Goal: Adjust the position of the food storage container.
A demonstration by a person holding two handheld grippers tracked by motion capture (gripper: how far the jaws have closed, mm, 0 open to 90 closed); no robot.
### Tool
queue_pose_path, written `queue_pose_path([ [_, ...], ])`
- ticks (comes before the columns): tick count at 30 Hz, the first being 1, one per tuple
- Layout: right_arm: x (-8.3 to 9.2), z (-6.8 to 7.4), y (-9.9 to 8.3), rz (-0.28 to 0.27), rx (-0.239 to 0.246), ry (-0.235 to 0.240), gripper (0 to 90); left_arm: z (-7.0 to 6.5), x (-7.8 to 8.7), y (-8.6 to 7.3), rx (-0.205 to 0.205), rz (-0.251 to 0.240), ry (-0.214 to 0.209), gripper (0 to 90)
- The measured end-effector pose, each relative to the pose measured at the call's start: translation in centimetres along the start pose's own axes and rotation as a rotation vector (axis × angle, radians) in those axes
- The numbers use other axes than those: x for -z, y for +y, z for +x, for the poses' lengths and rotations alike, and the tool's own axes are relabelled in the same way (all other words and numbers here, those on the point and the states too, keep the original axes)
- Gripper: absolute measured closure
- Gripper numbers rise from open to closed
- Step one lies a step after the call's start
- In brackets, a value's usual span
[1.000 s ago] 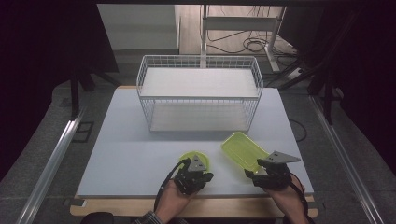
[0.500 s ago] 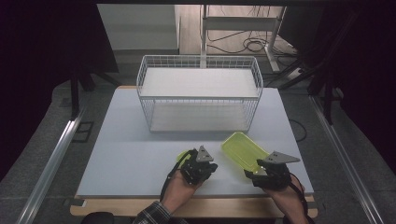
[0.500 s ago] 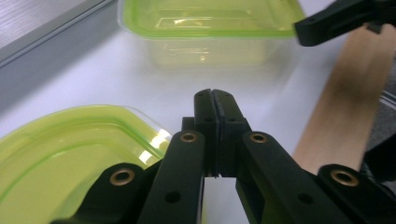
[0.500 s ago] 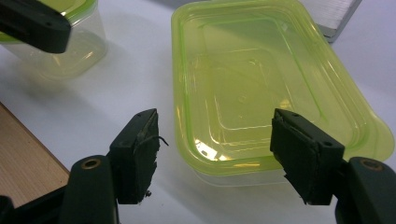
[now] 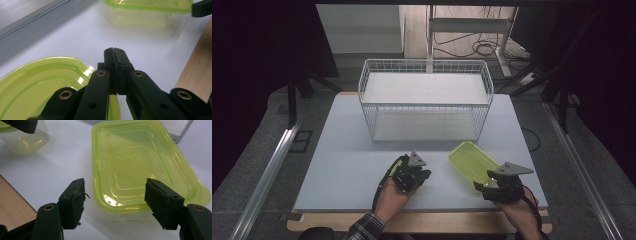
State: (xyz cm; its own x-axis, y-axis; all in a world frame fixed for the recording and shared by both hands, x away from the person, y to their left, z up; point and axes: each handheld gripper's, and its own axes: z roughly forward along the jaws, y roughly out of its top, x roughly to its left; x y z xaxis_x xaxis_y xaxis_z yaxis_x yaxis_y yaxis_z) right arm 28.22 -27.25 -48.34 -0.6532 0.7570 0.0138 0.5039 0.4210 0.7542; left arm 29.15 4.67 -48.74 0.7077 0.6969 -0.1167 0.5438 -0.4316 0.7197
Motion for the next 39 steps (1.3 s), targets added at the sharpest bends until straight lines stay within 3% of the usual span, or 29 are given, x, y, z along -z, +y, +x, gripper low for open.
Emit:
queue_pose_path([
  [12,0.0,0.0,0.0,-0.001,0.000,0.001,32.9,4.3,2.8,-2.6,0.088,-0.006,0.112,89.4],
  [29,0.0,-0.1,0.0,-0.006,-0.009,0.003,33.1,8.4,5.5,-4.9,0.167,-0.013,0.229,89.4],
  [34,0.0,-0.3,0.0,-0.004,-0.019,0.000,35.9,8.2,6.0,-5.0,0.173,-0.042,0.210,88.6],
  [39,0.5,-1.1,0.5,-0.017,-0.039,-0.008,52.2,6.9,5.7,-4.8,0.150,-0.078,0.128,86.4],
])
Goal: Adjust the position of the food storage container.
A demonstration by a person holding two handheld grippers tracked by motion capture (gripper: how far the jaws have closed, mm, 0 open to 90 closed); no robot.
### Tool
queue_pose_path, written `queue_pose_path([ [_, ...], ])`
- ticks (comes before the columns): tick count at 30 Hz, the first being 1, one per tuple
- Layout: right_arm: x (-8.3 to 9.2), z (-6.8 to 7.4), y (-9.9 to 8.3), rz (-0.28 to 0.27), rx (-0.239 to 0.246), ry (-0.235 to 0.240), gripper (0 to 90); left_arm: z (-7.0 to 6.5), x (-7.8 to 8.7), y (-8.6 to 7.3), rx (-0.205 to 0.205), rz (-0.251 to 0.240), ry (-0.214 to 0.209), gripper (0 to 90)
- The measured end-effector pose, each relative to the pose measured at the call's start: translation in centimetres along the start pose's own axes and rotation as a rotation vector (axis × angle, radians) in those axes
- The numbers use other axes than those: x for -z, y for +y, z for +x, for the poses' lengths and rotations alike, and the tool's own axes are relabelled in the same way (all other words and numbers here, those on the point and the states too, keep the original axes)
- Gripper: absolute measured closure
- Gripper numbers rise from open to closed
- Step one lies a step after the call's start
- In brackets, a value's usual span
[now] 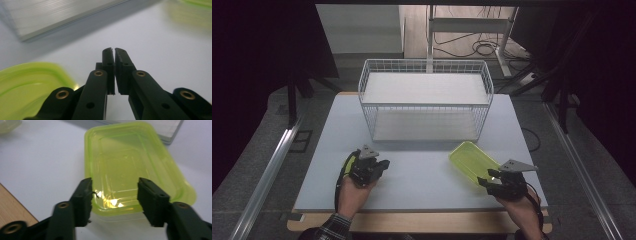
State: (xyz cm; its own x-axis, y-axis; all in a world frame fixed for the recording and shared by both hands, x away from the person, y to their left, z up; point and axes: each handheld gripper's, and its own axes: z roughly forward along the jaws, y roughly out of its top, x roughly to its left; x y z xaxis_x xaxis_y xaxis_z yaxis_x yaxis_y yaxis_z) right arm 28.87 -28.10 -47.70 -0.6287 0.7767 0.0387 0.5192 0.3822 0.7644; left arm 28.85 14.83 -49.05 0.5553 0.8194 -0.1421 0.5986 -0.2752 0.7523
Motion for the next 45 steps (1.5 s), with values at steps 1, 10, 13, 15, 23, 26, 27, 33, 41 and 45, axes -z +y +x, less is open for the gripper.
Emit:
queue_pose_path([
  [1,0.1,-0.2,0.2,-0.006,-0.003,-0.002,56.6,-0.4,-0.1,-0.1,-0.008,-0.005,-0.018,85.7],
  [10,-1.2,-2.7,2.4,0.006,0.010,-0.045,87.7,-3.6,-0.8,-1.1,-0.105,-0.021,-0.114,58.1],
  [13,-2.1,-3.8,3.4,0.005,0.010,-0.097,88.7,-4.1,-1.0,-1.4,-0.129,-0.027,-0.144,50.2],
  [15,-2.8,-4.5,4.0,0.011,0.005,-0.119,88.7,-4.3,-1.1,-1.5,-0.133,-0.027,-0.149,48.6],
  [23,-7.1,-6.2,5.8,0.095,-0.054,-0.148,88.4,-4.2,-1.3,-1.8,-0.129,-0.028,-0.165,47.8],
  [26,-8.2,-5.9,6.2,0.125,-0.061,-0.140,88.6,-4.2,-1.2,-1.7,-0.131,-0.026,-0.168,48.7],
  [27,-8.4,-5.7,6.4,0.129,-0.065,-0.132,88.7,-4.2,-1.3,-1.7,-0.129,-0.024,-0.171,49.1],
  [33,-9.2,-3.7,6.9,0.143,-0.037,-0.069,88.5,-4.3,-1.3,-1.7,-0.127,-0.016,-0.178,52.1],
  [41,-9.9,0.3,7.5,0.138,0.061,0.031,87.7,-4.5,-1.4,-1.7,-0.137,-0.002,-0.187,60.8],
  [45,-6.8,0.3,7.1,0.078,0.078,-0.019,87.5,-4.7,-1.6,-1.6,-0.139,0.001,-0.185,67.1],
])
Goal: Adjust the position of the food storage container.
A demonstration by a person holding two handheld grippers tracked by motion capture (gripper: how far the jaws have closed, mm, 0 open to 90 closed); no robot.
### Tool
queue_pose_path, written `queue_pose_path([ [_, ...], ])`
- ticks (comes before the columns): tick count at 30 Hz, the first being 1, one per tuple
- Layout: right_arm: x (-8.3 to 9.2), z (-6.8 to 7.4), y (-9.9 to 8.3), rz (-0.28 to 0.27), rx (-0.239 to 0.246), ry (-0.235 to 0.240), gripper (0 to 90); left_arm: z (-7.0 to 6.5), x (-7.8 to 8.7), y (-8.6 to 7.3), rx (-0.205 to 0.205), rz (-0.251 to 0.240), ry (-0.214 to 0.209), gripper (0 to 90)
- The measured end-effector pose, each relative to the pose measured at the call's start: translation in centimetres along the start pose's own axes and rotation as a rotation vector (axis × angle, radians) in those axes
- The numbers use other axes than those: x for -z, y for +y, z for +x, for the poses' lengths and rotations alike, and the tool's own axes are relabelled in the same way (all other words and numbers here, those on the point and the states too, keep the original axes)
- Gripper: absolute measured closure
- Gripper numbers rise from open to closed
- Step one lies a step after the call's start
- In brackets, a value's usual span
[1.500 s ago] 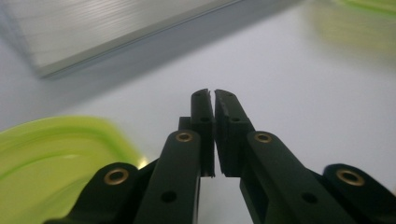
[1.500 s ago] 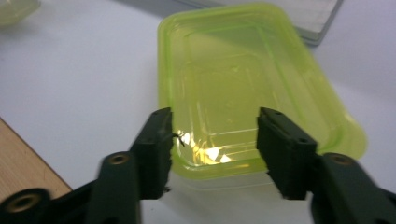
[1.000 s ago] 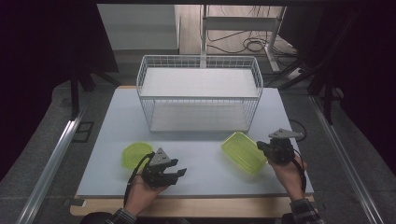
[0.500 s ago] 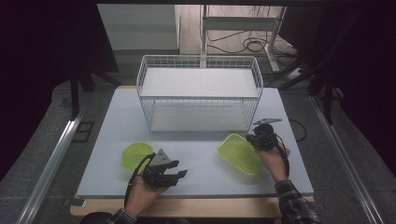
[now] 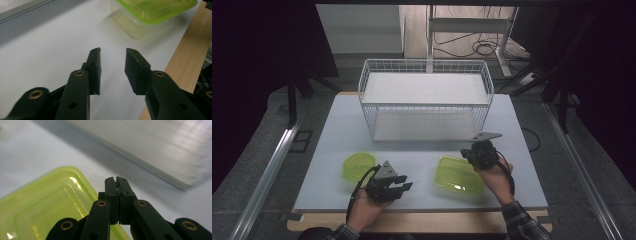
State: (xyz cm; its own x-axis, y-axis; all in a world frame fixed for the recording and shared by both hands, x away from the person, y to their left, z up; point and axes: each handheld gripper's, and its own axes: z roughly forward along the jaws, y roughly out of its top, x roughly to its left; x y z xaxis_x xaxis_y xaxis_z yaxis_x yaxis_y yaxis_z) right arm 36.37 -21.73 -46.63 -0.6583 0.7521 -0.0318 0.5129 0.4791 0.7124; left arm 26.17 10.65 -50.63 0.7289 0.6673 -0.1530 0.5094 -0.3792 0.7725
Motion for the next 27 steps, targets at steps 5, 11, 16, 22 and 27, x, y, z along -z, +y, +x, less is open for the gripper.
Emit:
queue_pose_path([
  [5,3.6,-1.2,-3.7,0.001,-0.051,-0.078,88.4,-0.4,-1.2,0.7,-0.019,0.011,0.002,78.1],
  [11,6.3,-2.1,-7.0,0.010,-0.135,-0.102,88.4,-0.7,-2.0,1.0,-0.030,0.020,-0.002,80.7],
  [16,5.0,-1.7,-7.2,0.030,-0.145,-0.034,88.1,-0.5,-1.6,0.7,-0.021,0.025,0.007,80.4],
  [22,3.3,-1.1,-5.7,0.030,-0.126,-0.009,87.3,-0.1,-0.8,0.1,0.003,0.028,0.012,79.9],
  [27,1.2,-0.6,-4.1,0.035,-0.103,0.031,86.6,-0.4,-0.1,-0.5,0.002,0.039,0.021,78.9],
])
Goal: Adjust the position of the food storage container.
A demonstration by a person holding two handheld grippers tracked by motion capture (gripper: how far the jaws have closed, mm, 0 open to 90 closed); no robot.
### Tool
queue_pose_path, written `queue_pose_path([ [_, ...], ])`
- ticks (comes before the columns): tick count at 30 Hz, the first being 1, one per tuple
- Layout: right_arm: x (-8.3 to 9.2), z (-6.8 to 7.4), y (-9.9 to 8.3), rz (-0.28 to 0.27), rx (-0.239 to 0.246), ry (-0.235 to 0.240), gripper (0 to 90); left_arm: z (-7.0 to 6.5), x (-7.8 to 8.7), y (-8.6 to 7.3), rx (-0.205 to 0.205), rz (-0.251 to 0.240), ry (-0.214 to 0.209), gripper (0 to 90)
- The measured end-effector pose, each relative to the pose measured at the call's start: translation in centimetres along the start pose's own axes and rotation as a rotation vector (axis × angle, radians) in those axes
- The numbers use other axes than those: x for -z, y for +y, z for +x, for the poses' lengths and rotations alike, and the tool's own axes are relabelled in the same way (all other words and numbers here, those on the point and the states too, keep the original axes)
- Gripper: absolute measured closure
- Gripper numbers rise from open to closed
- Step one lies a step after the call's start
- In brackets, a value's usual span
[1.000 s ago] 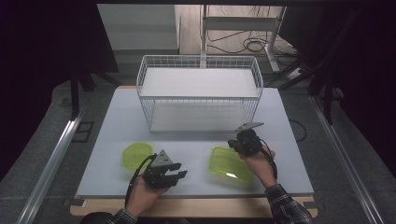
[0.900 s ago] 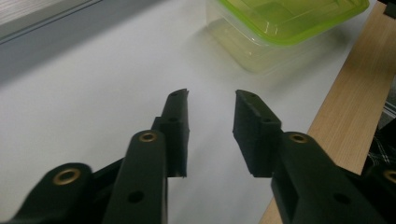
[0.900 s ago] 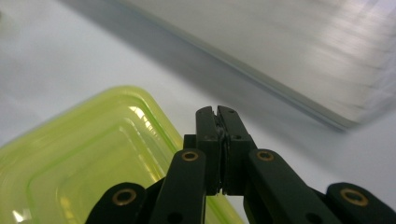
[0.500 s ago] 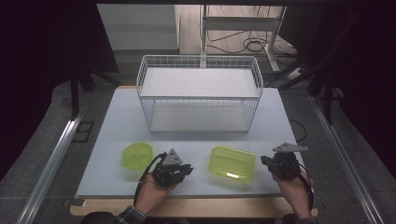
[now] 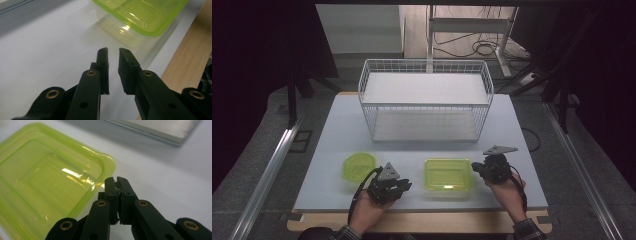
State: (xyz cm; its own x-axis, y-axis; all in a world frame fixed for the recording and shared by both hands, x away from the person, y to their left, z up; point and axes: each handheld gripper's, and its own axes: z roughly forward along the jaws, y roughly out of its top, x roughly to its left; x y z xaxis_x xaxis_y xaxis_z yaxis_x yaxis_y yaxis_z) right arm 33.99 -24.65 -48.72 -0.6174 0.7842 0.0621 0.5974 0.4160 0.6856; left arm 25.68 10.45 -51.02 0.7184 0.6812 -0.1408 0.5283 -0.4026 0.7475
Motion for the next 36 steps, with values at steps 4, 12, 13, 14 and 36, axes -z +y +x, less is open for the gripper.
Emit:
queue_pose_path([
  [4,-1.6,0.8,1.5,0.010,0.027,0.025,86.6,-0.2,0.6,-0.5,-0.005,0.007,0.018,78.9],
  [12,-3.0,2.4,2.6,-0.013,0.088,0.042,84.8,-0.4,2.0,-1.8,-0.017,-0.004,0.042,76.8],
  [13,-2.7,2.3,2.4,-0.022,0.094,0.030,83.7,-0.4,2.2,-1.9,-0.020,-0.007,0.044,75.0],
  [14,-2.2,2.3,2.1,-0.030,0.099,0.017,82.0,-0.4,2.4,-2.0,-0.025,-0.011,0.051,72.1],
  [36,2.3,2.9,-2.2,-0.131,0.103,0.086,16.8,-0.8,3.6,-4.8,-0.085,-0.033,0.126,3.9],
])
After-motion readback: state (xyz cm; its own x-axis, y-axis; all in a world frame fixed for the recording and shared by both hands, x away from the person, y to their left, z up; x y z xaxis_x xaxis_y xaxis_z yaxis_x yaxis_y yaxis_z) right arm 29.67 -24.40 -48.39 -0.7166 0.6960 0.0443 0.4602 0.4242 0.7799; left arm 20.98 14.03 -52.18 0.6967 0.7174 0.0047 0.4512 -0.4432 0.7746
